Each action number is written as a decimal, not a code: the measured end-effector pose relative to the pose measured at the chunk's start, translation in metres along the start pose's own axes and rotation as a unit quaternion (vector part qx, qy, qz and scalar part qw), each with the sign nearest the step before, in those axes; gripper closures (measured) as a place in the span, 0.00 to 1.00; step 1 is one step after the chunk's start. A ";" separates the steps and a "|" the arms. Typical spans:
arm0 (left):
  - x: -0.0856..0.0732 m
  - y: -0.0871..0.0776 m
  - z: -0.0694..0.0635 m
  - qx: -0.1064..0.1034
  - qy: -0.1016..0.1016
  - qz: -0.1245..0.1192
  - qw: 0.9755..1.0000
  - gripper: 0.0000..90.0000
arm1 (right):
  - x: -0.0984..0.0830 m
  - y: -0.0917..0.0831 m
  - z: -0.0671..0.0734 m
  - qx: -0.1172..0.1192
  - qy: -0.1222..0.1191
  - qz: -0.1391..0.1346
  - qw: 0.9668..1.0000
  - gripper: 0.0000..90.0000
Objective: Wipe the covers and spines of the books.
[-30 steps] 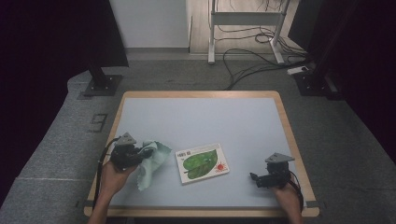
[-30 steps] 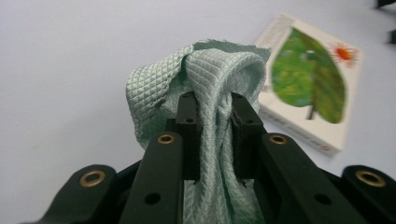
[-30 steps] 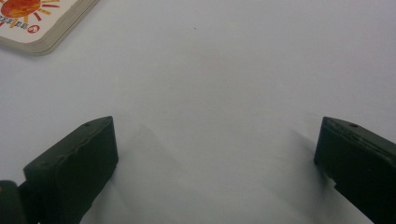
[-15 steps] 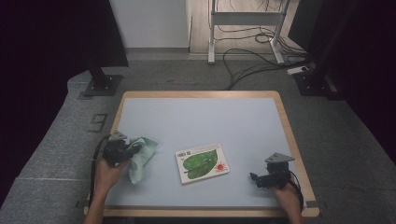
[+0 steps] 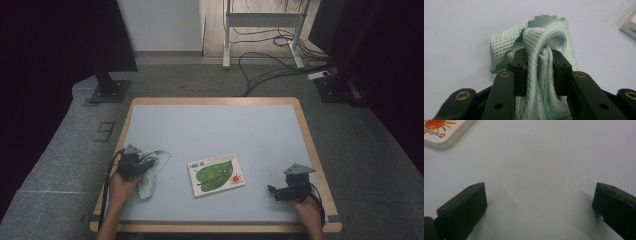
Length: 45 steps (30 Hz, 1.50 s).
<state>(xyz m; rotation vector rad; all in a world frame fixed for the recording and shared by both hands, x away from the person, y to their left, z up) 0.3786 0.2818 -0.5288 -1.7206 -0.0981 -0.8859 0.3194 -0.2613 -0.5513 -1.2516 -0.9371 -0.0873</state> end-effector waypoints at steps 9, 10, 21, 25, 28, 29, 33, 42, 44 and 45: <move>0.003 -0.003 -0.001 0.002 -0.010 -0.001 1.000 0.56 | 0.000 0.000 0.000 0.000 0.000 0.000 1.000 0.00; 0.004 -0.005 -0.002 0.004 -0.011 -0.003 1.000 0.53 | 0.000 0.000 0.000 0.000 0.000 0.000 1.000 0.00; 0.022 -0.042 -0.021 -0.001 0.019 -0.035 0.999 0.17 | 0.000 0.000 0.000 0.000 0.000 0.000 1.000 0.00; 0.030 -0.048 -0.041 -0.024 0.056 -0.038 0.997 0.11 | 0.000 0.000 0.000 0.000 0.000 0.000 1.000 0.00; 0.035 -0.044 -0.061 -0.046 0.088 -0.028 0.995 0.06 | 0.000 0.000 0.000 0.000 0.000 0.000 1.000 0.00; 0.036 -0.041 -0.067 -0.050 0.098 -0.026 0.994 0.04 | 0.000 0.000 0.000 0.000 0.000 0.000 1.000 0.00; 0.036 -0.027 -0.085 -0.076 0.121 -0.010 0.990 0.02 | 0.000 0.000 0.000 0.000 0.000 0.000 1.000 0.00; 0.030 0.005 -0.107 -0.086 0.167 0.024 0.982 0.00 | 0.001 -0.001 0.001 -0.005 0.001 0.002 1.000 0.00; 0.028 0.011 -0.111 -0.093 0.174 0.032 0.980 0.00 | 0.003 -0.002 0.005 -0.004 -0.001 -0.002 1.000 0.00; 0.028 0.013 -0.113 -0.094 0.177 0.035 0.979 0.00 | 0.005 -0.002 0.008 0.002 -0.003 -0.008 1.000 0.00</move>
Point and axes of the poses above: each handheld gripper's, and its own axes: y roughly forward along the jaws, x roughly out of its top, z roughly to its left, the point moved 2 cm from there along y, roughly forward along the jaws, and after that the axes turned 6 degrees about z, right-handed, at the moved point
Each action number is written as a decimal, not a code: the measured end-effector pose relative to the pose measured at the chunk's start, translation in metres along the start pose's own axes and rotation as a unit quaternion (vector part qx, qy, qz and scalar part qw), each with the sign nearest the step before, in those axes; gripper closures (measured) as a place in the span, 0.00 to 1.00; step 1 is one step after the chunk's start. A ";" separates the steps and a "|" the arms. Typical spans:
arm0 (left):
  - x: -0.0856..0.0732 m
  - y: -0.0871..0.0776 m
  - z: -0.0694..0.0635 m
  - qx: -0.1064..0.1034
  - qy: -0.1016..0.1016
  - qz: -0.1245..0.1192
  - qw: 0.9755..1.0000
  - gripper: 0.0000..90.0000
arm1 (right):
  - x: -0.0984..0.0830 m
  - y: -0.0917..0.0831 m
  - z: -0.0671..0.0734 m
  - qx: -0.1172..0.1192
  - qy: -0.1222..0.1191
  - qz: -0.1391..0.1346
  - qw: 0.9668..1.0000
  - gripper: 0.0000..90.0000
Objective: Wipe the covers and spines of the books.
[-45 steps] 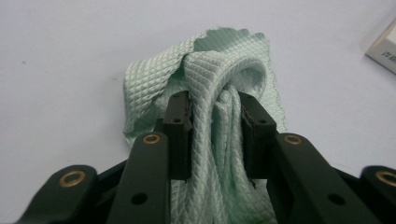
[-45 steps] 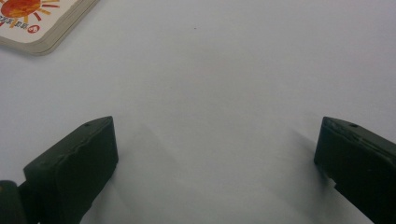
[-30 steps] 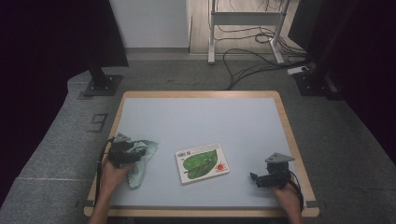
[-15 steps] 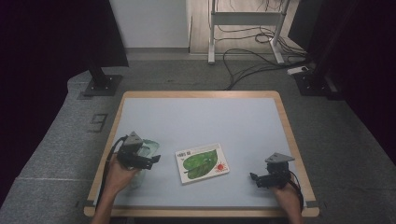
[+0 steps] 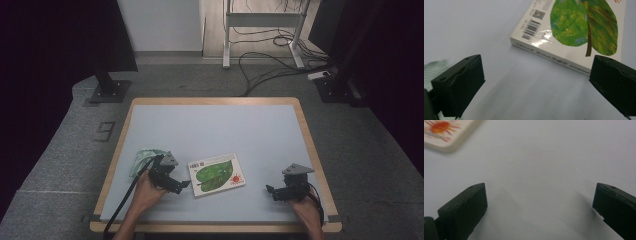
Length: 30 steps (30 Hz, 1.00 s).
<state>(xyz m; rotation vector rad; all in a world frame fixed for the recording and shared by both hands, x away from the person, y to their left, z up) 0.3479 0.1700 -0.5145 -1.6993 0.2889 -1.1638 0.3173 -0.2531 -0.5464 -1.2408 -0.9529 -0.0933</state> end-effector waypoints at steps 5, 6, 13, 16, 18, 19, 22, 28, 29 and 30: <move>-0.001 0.011 -0.003 -0.006 0.008 0.010 1.000 0.00 | 0.017 0.005 0.020 0.028 -0.023 -0.011 0.999 0.00; -0.001 0.012 -0.003 -0.005 0.011 0.012 1.000 0.00 | 0.021 0.008 0.024 0.031 -0.027 -0.012 0.999 0.00; -0.005 0.019 -0.007 -0.005 0.019 0.020 1.000 0.00 | 0.043 0.029 0.051 0.044 -0.061 -0.002 0.997 0.00; -0.007 0.020 -0.006 -0.013 0.017 0.020 1.000 0.00 | 0.046 0.038 0.056 0.037 -0.074 0.010 0.997 0.00; -0.010 0.020 -0.007 -0.019 0.015 0.020 1.000 0.00 | 0.047 0.042 0.057 0.040 -0.075 0.011 0.996 0.00; -0.010 0.021 -0.007 -0.022 0.015 0.019 0.999 0.00 | 0.048 0.042 0.056 0.040 -0.073 0.009 0.996 0.00; -0.010 0.022 -0.010 -0.025 0.018 0.015 0.999 0.00 | 0.050 0.044 0.054 0.027 -0.078 0.002 0.997 0.00; -0.009 0.024 -0.014 -0.030 0.025 0.008 0.999 0.00 | 0.056 0.050 0.045 0.026 -0.065 0.002 0.998 0.00; -0.009 0.025 -0.015 -0.030 0.025 0.005 0.999 0.00 | 0.057 0.051 0.043 0.027 -0.064 0.002 0.998 0.00; -0.009 0.026 -0.016 -0.031 0.023 0.002 0.999 0.00 | 0.058 0.053 0.042 0.027 -0.061 0.002 0.998 0.00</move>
Point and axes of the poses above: each handheld gripper's, and its own axes: y roughly forward along the jaws, x roughly out of its top, z roughly to its left, the point moved 2 cm from there along y, roughly forward along the jaws, and after that the axes turned 6 degrees about z, right-handed, at the moved point
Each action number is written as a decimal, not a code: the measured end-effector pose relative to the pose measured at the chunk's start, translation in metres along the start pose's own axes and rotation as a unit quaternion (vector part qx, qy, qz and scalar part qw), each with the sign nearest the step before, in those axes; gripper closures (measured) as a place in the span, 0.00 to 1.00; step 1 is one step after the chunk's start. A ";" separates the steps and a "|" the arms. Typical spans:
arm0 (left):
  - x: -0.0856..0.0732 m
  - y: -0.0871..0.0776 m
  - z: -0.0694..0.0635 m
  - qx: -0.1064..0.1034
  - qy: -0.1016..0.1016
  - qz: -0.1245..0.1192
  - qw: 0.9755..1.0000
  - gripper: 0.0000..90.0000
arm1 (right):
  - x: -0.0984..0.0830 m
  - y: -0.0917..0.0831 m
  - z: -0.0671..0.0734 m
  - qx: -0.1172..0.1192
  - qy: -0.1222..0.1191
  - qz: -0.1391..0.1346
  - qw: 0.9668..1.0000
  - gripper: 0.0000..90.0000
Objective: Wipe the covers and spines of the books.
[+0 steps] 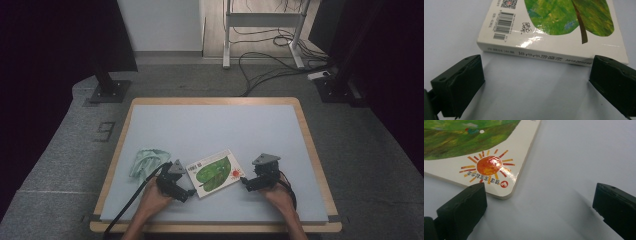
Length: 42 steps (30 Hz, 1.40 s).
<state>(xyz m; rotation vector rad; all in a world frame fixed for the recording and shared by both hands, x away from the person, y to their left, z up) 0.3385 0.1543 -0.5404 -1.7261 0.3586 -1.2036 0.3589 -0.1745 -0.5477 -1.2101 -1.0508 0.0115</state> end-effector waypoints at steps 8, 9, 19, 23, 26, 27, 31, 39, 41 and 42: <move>-0.002 0.002 -0.007 0.003 0.009 -0.011 1.000 0.00 | 0.004 0.005 -0.008 0.005 0.006 0.005 1.000 0.00; -0.002 0.002 -0.008 0.004 0.012 -0.009 1.000 0.00 | 0.004 0.005 -0.008 0.005 0.005 0.005 1.000 0.00; -0.002 0.003 -0.015 0.007 0.024 -0.006 1.000 0.00 | 0.007 0.005 -0.011 0.020 0.000 0.014 1.000 0.01; -0.001 0.004 -0.014 0.005 0.025 -0.007 1.000 0.00 | 0.015 0.004 -0.011 0.025 -0.005 0.011 1.000 0.01; -0.001 0.004 -0.014 0.005 0.025 -0.007 1.000 0.00 | 0.024 0.006 -0.007 0.036 -0.014 0.011 0.999 0.00; -0.001 0.004 -0.014 0.005 0.025 -0.007 1.000 0.00 | 0.027 0.007 -0.005 0.040 -0.019 0.012 0.999 0.00; -0.001 0.004 -0.014 0.006 0.024 -0.007 1.000 0.00 | 0.039 0.015 0.000 0.057 -0.027 0.014 0.998 0.00; -0.001 0.005 -0.014 0.006 0.024 -0.009 1.000 0.00 | 0.059 0.038 0.006 0.086 -0.023 0.019 0.996 0.00; -0.001 0.004 -0.014 0.006 0.025 -0.008 1.000 0.00 | 0.063 0.043 0.007 0.096 -0.016 0.018 0.995 0.00; -0.001 0.004 -0.014 0.006 0.025 -0.008 1.000 0.00 | 0.065 0.045 0.008 0.104 -0.012 0.019 0.994 0.00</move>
Point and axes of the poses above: each handheld gripper's, and its own axes: y roughly forward along the jaws, x roughly out of its top, z roughly to its left, the point moved 2 cm from there along y, roughly forward along the jaws, and after that the axes turned 6 degrees about z, right-handed, at the moved point
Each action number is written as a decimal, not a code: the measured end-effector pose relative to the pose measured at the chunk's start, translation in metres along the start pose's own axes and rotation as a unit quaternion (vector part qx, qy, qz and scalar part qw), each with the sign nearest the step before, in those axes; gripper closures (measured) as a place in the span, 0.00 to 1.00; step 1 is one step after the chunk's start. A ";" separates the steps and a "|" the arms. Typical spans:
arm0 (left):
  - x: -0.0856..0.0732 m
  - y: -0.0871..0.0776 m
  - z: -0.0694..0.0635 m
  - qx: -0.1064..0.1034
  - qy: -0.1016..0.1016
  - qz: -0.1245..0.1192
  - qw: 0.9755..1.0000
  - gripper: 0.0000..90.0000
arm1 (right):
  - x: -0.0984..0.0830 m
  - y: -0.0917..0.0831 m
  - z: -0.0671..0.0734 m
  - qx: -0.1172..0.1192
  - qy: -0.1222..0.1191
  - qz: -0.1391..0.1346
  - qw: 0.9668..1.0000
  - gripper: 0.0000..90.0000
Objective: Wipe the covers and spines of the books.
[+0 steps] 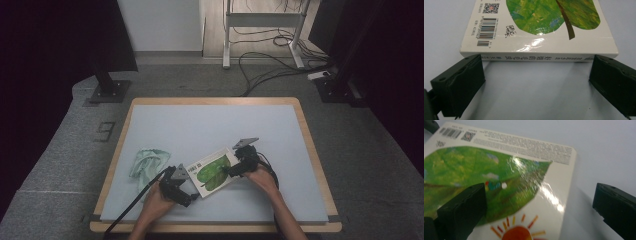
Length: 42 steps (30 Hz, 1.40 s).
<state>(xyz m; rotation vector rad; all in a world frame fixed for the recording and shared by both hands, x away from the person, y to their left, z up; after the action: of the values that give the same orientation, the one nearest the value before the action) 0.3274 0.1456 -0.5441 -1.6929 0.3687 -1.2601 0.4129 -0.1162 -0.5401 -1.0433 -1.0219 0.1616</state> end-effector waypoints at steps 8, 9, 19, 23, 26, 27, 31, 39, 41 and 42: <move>0.000 0.000 0.000 0.000 0.000 0.000 1.000 0.00 | 0.013 0.013 0.002 0.037 0.009 -0.003 0.999 0.00; 0.000 0.000 0.000 0.000 0.000 0.000 1.000 0.00 | 0.014 0.013 0.003 0.040 0.013 -0.003 0.999 0.00; 0.000 0.000 0.000 0.000 -0.001 0.000 1.000 0.00 | 0.015 0.006 0.002 0.063 0.051 -0.007 0.997 0.00; 0.000 0.000 0.000 0.000 -0.001 0.000 1.000 0.00 | 0.018 -0.001 0.006 0.052 0.046 -0.013 0.998 0.00; 0.000 0.000 0.000 0.000 -0.001 0.000 1.000 0.00 | 0.019 -0.007 0.008 0.050 0.047 -0.020 0.997 0.00; 0.000 0.000 0.000 0.000 -0.001 0.000 1.000 0.00 | 0.019 -0.009 0.009 0.050 0.048 -0.022 0.997 0.00; 0.000 0.000 0.000 0.000 -0.001 0.000 1.000 0.00 | 0.017 -0.015 0.012 0.049 0.051 -0.028 0.997 0.00; 0.000 0.000 0.000 0.000 0.000 0.000 1.000 0.00 | 0.009 -0.024 0.017 0.084 0.062 -0.031 0.994 0.00; 0.000 0.000 0.000 0.000 0.000 0.000 1.000 0.00 | 0.008 -0.024 0.021 0.103 0.058 -0.024 0.993 0.01; 0.000 0.000 0.000 0.000 -0.001 0.000 1.000 0.00 | 0.008 -0.025 0.024 0.084 0.045 -0.017 0.995 0.02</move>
<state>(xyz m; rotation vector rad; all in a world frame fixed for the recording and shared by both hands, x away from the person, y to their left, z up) 0.3271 0.1456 -0.5442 -1.6941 0.3674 -1.2595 0.3908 -0.1093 -0.5129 -0.8725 -0.9277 0.1686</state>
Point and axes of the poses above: each handheld gripper's, and its own axes: y roughly forward along the jaws, x roughly out of its top, z roughly to its left, the point moved 2 cm from there along y, roughly forward along the jaws, and after that the axes turned 6 degrees about z, right-handed, at the moved point
